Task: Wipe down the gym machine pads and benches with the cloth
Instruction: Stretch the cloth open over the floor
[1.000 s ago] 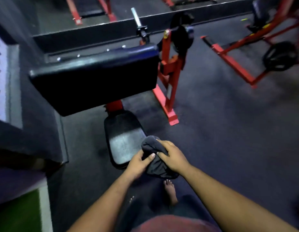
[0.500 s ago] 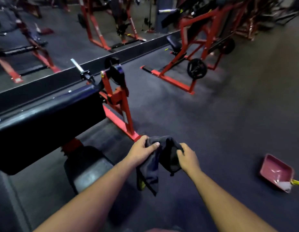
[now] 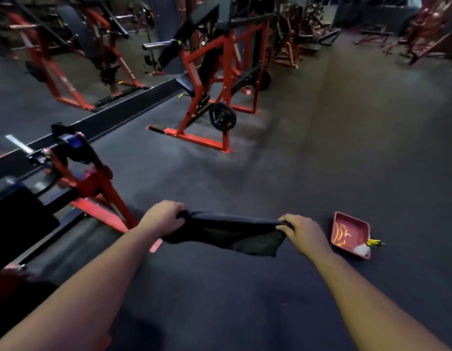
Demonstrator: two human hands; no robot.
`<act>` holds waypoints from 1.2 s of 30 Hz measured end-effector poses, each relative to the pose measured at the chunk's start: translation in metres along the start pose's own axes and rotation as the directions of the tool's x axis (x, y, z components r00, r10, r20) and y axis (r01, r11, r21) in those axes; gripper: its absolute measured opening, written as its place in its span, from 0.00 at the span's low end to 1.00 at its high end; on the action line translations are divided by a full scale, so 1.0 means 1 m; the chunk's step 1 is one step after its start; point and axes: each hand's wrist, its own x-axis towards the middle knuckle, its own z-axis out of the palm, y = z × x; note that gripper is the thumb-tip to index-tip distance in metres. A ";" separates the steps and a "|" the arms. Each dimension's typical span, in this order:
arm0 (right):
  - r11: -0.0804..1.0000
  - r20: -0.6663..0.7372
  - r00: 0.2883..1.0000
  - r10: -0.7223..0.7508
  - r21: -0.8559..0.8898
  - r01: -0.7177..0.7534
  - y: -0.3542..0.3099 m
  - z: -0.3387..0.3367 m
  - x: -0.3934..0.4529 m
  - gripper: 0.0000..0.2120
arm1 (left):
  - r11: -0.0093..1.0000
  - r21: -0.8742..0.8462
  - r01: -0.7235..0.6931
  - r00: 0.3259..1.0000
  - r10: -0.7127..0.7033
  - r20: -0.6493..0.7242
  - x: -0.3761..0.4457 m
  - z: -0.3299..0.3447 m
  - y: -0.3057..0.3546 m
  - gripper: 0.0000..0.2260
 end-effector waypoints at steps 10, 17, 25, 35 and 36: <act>0.441 -0.004 0.849 0.529 0.856 -0.271 0.134 -0.018 0.038 0.05 | 0.821 -0.522 0.230 0.963 -0.271 -0.001 0.149 0.029 0.106 0.17; 0.352 -0.088 0.609 0.788 0.877 -0.328 0.182 -0.025 0.089 0.07 | 0.368 -0.852 0.372 0.927 -0.098 0.362 0.272 0.073 0.214 0.15; 0.544 -0.247 0.656 0.713 0.786 -0.294 0.211 -0.010 0.144 0.05 | 0.394 -0.903 0.170 0.879 0.354 0.320 0.340 0.093 0.368 0.18; 0.412 -0.114 0.717 0.687 0.875 -0.256 0.367 -0.035 0.185 0.15 | 0.560 -0.828 -0.041 0.840 0.468 0.275 0.435 0.137 0.539 0.23; 0.374 -0.076 0.744 0.664 0.895 -0.243 0.381 -0.041 0.188 0.18 | 0.554 -0.832 -0.025 0.843 0.460 0.281 0.443 0.136 0.553 0.22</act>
